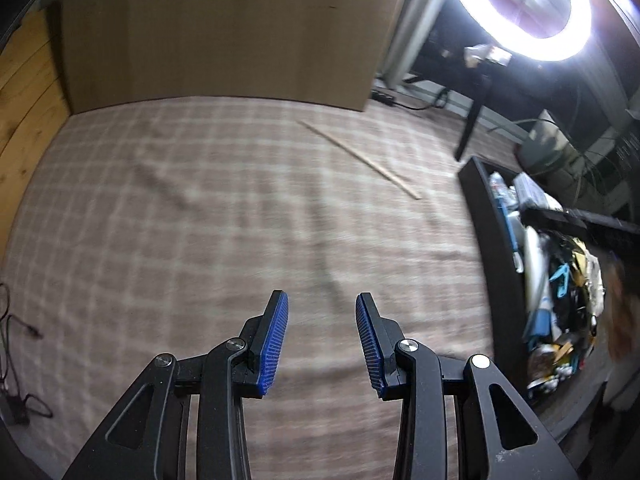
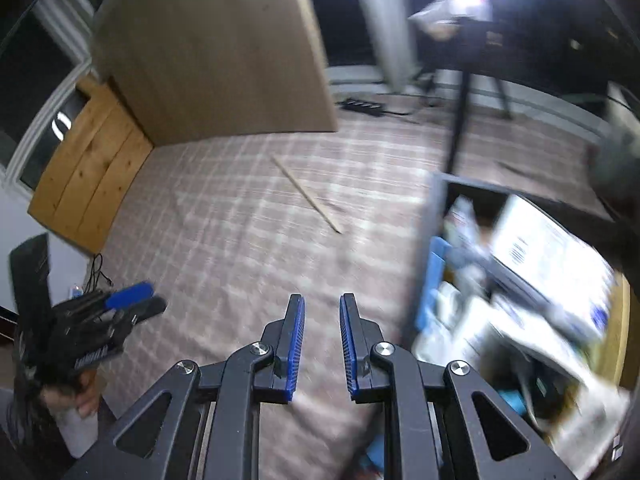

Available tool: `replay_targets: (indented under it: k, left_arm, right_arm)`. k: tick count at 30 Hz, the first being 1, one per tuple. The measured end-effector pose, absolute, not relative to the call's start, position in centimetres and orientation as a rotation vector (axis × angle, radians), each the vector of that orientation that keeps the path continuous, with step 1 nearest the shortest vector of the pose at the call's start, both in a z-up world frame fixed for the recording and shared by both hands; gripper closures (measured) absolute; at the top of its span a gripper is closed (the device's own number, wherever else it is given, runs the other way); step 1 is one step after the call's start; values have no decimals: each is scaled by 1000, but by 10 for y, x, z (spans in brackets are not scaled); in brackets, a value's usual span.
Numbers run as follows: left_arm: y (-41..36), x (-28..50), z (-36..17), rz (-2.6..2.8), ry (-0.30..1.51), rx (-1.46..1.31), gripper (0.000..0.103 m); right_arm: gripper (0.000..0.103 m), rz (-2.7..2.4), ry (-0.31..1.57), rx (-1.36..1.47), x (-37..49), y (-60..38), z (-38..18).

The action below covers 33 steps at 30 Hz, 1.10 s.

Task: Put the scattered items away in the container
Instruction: 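Move the right tool to the thin wooden stick and grasp its end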

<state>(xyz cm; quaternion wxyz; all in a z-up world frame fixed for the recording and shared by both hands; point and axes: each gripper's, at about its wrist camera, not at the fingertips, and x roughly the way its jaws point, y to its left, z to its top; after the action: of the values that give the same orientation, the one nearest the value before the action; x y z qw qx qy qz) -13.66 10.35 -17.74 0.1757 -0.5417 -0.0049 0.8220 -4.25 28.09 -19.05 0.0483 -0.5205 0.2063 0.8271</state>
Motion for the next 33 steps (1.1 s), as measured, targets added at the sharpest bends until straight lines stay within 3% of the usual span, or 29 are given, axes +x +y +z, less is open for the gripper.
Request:
replay_targets:
  k: [14,30,33]
  left_arm:
    - [15,-134,-174,2426,-101,-1581,64]
    - [-19,-131,-184,2444,-169,-1635,64]
    - [-17,-130,-183,2441,-172,-1630,64]
  right_arm:
    - [87,2406,567,-1785,-195,272,-263]
    - [86,2351,437,-1867,-228,274,-298]
    - [91,2341,407,-1889,-223,269,-299]
